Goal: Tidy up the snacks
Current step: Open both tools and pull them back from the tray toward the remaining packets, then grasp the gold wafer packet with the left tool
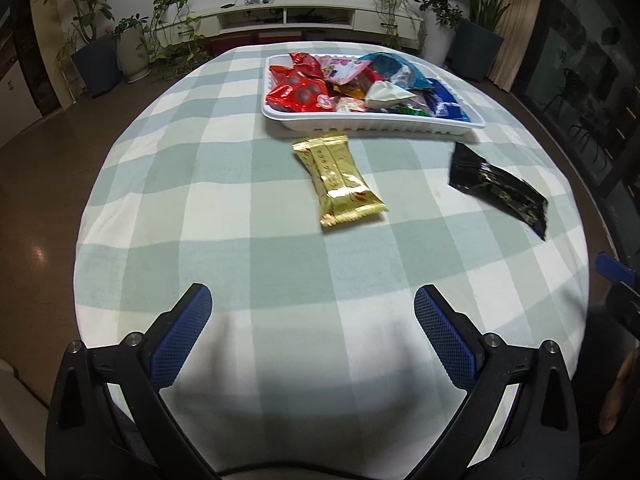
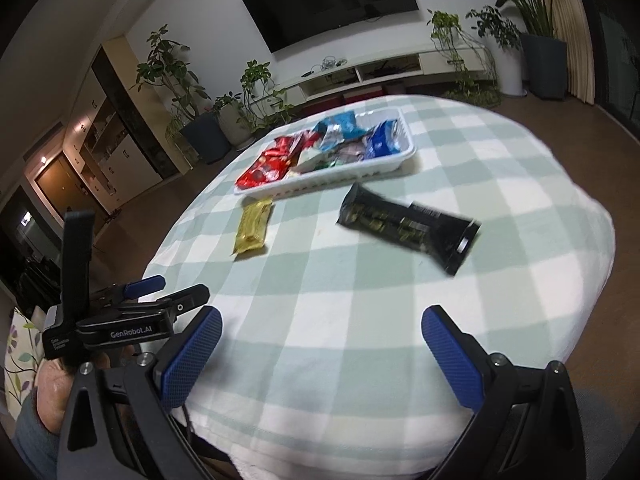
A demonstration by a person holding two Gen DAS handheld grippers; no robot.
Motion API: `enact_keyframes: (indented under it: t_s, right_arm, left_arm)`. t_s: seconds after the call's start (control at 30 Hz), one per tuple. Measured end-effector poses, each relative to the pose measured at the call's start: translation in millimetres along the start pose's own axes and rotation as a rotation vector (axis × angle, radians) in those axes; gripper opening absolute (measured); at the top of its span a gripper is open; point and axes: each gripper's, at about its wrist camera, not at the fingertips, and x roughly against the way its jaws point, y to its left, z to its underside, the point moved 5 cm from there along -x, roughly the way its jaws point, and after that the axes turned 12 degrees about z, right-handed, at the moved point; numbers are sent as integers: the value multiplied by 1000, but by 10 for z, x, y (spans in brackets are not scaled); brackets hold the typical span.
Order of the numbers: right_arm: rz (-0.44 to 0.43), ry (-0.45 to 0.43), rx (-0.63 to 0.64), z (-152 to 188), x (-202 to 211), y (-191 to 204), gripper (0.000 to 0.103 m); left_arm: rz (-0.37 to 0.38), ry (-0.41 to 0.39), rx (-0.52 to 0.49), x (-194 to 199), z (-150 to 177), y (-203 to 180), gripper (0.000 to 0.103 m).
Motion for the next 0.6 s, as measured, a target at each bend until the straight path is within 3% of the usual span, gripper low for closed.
enact_keyframes:
  t_s: [0.13, 0.47, 0.6]
  right_arm:
    - [29, 9, 35, -174, -37, -123, 102]
    - [114, 79, 215, -477, -361, -175, 97]
    - [115, 80, 243, -485, -407, -133, 97]
  left_arm:
    - [-33, -2, 28, -154, -285, 102, 103]
    - [-33, 96, 68, -887, -859, 108, 100]
    - [-44, 116, 37, -1071, -879, 94, 82]
